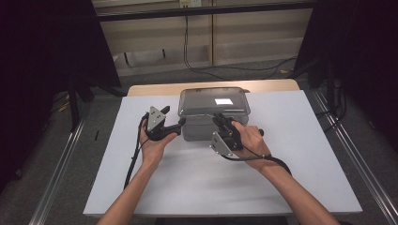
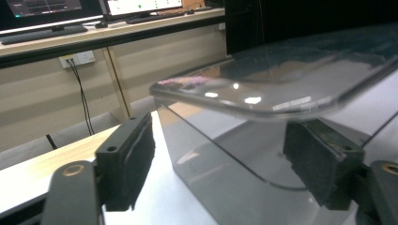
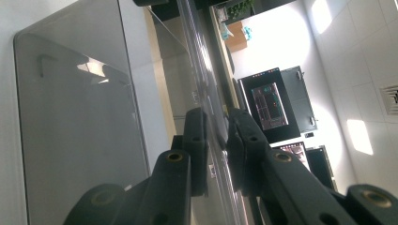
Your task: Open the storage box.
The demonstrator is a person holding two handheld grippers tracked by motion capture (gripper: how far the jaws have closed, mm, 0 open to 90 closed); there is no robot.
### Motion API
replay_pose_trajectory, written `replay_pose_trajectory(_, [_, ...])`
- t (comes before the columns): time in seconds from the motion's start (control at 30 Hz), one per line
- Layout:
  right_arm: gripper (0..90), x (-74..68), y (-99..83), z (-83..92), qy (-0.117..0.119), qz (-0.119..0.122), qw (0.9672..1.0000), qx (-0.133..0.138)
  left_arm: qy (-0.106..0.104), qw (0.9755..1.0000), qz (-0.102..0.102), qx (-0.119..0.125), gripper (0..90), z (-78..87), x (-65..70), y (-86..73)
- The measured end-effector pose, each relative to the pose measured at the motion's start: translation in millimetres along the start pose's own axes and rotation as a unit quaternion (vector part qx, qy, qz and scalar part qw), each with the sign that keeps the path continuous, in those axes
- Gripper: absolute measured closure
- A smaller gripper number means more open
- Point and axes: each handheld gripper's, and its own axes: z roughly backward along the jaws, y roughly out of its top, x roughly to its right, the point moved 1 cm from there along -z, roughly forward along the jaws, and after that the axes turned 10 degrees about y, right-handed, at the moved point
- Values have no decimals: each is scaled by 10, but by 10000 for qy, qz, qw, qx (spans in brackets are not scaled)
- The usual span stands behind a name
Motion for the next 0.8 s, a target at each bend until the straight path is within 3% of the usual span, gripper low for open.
replay_pose_trajectory(0.07, [787,-2,0,0,1,4,10000,-2,10,10000,31,-12,291,-3,0,13])
replay_pose_trajectory(0.27, [788,-2,-5,4,4,14,10000,-6,-63,9999,-126,62,397,-47,45,13])
replay_pose_trajectory(0.47, [786,3,-4,0,7,-5,10000,18,-170,9993,-287,183,408,-57,88,26])
replay_pose_trajectory(0.57, [786,4,-3,1,7,-9,10000,18,-233,9989,-347,210,456,-58,98,29])
replay_pose_trajectory(0.8, [767,14,-14,3,66,-149,9999,50,-204,9991,-310,216,464,-78,96,24])
